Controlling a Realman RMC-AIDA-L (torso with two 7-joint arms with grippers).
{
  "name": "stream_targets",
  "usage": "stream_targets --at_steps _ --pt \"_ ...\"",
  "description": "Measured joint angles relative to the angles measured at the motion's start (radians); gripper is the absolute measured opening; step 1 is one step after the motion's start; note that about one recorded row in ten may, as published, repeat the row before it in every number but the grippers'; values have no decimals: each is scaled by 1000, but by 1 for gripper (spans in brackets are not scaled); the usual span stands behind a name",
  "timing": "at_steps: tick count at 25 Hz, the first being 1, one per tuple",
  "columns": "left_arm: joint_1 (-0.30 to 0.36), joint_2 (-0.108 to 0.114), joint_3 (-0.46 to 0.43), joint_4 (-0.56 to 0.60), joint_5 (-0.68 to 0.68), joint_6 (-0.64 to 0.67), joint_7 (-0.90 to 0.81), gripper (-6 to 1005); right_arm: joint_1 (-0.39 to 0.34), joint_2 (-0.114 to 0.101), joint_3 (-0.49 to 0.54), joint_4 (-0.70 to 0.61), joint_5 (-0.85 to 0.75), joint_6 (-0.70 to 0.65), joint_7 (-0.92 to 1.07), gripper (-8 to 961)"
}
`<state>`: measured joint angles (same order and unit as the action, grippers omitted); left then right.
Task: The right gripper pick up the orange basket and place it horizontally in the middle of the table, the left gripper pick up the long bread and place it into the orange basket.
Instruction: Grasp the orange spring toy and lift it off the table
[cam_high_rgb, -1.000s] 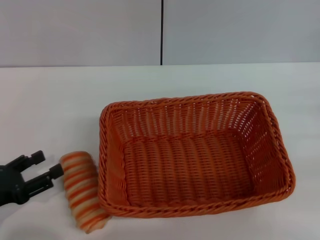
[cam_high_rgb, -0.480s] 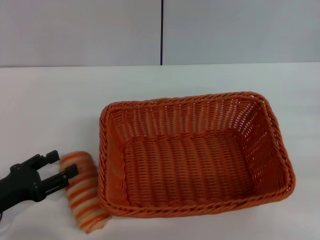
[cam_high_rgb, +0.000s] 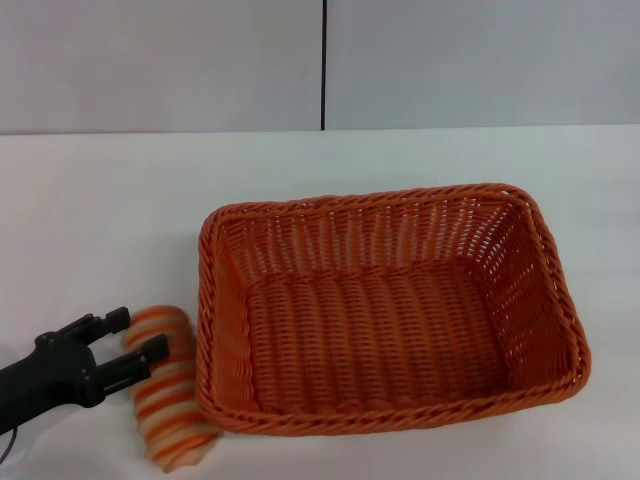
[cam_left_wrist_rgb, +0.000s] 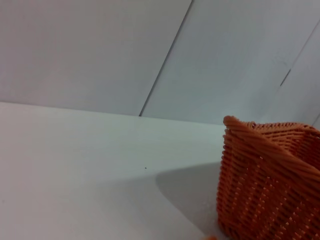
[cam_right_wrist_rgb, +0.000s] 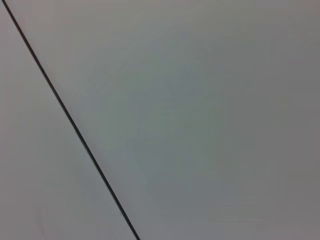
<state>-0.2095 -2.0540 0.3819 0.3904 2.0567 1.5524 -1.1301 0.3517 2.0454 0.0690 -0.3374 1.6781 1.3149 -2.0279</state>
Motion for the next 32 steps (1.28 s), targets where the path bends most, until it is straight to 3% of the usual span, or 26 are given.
stream_targets --at_steps 13,17,20,23,32 --pt "-3 0 11 -3 1 -5 0 810 4 -1 0 2 2 -15 0 718" --pt "-18 11 79 -2 2 6 -18 810 4 -1 0 2 1 -18 0 718" --pt "-23 14 88 -1 2 8 -26 749 4 -1 0 2 1 -18 0 718" --pt "-24 12 82 3 1 19 -17 550 4 -1 0 2 1 -18 0 718" --pt "-24 9 80 7 -1 23 -12 451 1 2 3 2 5 -24 0 717"
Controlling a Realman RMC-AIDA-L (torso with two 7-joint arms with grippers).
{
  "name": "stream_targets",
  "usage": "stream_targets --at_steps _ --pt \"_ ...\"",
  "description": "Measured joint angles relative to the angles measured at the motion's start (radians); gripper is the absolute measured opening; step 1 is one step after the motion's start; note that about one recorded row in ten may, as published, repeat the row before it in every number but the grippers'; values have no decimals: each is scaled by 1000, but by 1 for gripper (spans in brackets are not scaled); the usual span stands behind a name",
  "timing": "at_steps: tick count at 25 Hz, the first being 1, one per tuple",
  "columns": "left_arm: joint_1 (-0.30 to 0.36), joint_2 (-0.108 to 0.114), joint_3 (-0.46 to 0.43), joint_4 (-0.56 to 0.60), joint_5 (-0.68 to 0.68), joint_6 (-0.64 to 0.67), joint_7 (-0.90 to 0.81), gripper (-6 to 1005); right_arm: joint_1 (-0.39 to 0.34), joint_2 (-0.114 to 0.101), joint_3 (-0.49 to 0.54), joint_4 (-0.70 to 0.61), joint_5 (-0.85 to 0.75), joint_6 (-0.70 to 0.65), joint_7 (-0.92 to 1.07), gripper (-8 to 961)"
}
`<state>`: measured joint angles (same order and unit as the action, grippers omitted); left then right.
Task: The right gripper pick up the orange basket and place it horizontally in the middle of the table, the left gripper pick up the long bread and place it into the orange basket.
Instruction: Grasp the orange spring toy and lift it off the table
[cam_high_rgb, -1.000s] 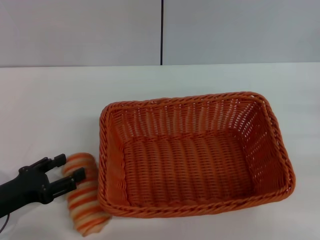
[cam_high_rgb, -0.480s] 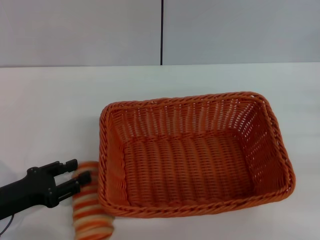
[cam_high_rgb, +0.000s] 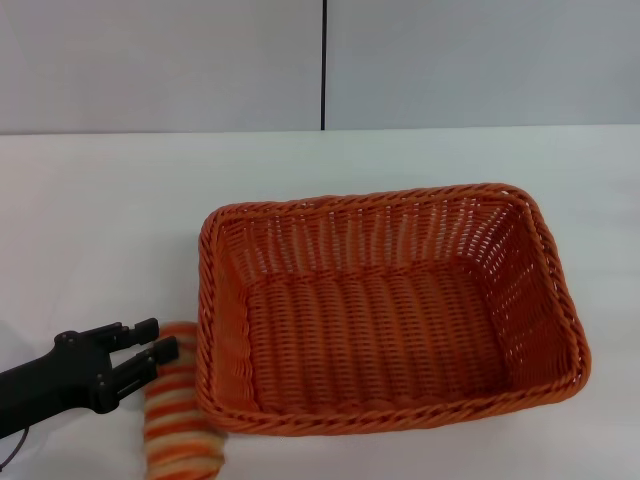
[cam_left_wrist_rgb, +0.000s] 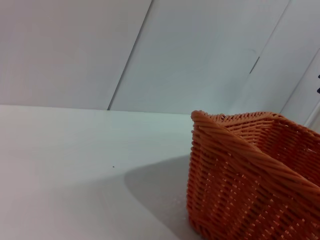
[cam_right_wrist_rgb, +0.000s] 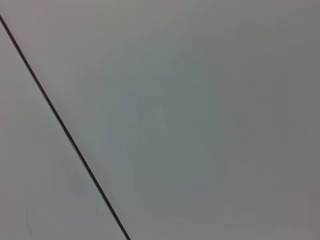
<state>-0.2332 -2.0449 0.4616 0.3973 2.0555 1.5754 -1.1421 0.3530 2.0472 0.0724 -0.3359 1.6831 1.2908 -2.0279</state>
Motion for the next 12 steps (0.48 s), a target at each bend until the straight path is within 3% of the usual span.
stream_targets --at_steps 12 --pt "0 0 4 0 2 5 1 337 1 1 2 0 1 -1 2 717"
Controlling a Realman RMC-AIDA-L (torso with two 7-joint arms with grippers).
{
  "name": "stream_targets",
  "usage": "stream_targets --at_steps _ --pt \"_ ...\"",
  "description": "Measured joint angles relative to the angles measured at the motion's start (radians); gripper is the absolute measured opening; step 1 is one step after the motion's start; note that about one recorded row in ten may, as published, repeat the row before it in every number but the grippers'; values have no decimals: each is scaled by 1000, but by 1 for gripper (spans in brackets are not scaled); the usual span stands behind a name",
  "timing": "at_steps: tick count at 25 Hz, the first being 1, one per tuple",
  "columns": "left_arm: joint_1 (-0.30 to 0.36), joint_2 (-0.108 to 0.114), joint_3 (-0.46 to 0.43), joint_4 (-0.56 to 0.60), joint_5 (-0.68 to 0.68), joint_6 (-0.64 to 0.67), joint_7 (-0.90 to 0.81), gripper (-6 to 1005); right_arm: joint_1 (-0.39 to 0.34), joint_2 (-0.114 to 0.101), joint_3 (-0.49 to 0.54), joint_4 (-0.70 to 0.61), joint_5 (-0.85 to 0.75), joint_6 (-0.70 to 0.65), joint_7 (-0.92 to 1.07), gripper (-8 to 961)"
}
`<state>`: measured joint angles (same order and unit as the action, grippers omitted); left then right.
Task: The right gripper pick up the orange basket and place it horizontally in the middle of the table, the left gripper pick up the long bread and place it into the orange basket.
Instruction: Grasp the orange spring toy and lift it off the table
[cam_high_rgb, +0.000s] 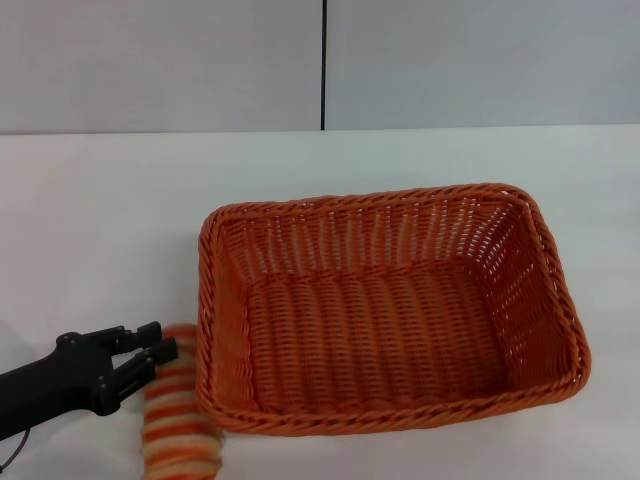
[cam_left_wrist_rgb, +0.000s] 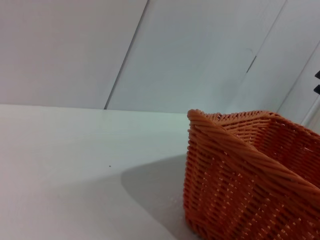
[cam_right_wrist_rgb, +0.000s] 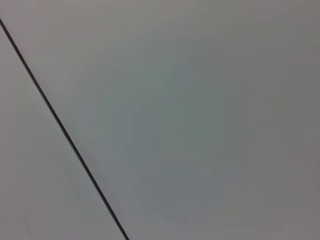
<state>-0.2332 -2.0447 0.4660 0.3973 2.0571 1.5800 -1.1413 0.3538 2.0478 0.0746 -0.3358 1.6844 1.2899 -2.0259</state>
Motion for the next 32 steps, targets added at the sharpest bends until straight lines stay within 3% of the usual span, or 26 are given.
stream_targets --at_steps 14,25,32 --pt "-17 7 -32 2 -9 -7 0 232 0 2 -5 26 0 -6 -11 718" --pt "-27 22 -133 22 -11 -8 15 151 -4 2 -1 39 0 -6 -15 717" --pt "-28 37 -246 30 -11 -2 28 92 -2 1 -5 44 0 -6 -16 717"
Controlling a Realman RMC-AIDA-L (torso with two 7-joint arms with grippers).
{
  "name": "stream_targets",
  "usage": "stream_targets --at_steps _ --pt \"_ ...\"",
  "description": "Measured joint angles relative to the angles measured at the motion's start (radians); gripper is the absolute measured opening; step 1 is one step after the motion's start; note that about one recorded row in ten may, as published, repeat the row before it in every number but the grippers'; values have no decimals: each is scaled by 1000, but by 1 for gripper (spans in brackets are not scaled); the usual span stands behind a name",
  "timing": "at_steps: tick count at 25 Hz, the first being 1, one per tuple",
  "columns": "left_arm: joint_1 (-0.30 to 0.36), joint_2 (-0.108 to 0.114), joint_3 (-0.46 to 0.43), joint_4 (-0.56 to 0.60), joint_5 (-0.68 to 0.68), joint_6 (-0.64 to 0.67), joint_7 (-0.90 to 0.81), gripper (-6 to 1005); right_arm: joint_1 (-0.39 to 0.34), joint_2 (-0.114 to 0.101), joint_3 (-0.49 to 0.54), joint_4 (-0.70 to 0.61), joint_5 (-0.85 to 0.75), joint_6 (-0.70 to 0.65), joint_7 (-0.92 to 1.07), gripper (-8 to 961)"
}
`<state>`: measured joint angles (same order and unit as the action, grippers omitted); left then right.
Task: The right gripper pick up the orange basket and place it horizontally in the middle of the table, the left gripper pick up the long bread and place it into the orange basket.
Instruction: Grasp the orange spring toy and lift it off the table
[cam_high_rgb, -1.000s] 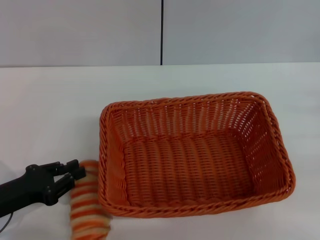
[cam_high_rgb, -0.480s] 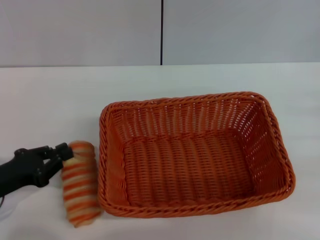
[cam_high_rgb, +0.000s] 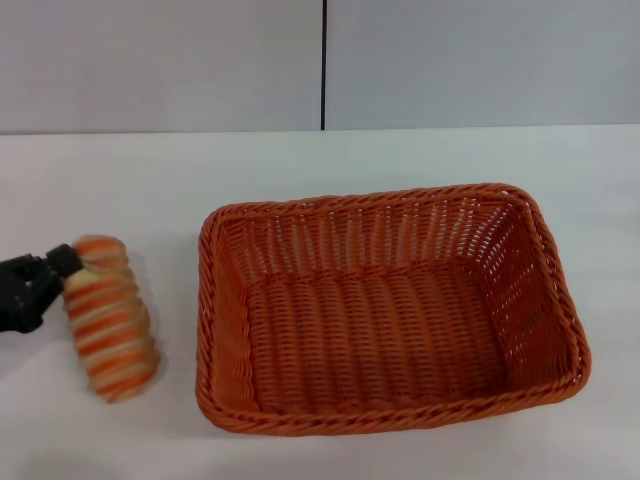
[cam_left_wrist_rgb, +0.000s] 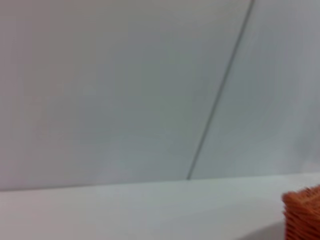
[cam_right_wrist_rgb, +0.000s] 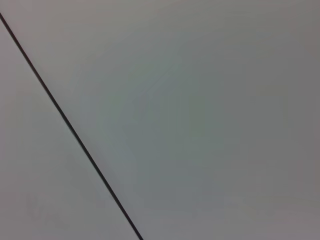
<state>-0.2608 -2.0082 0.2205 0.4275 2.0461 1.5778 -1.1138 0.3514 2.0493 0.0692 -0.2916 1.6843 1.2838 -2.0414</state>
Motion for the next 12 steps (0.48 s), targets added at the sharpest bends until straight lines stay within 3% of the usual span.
stream_targets --at_steps 7,12 --pt "-3 -1 -99 -1 -6 25 12 69 2 0 0 4 0 0 0 718" --pt "-4 -9 -179 -9 -88 87 12 67 3 0 1 6 0 0 0 718"
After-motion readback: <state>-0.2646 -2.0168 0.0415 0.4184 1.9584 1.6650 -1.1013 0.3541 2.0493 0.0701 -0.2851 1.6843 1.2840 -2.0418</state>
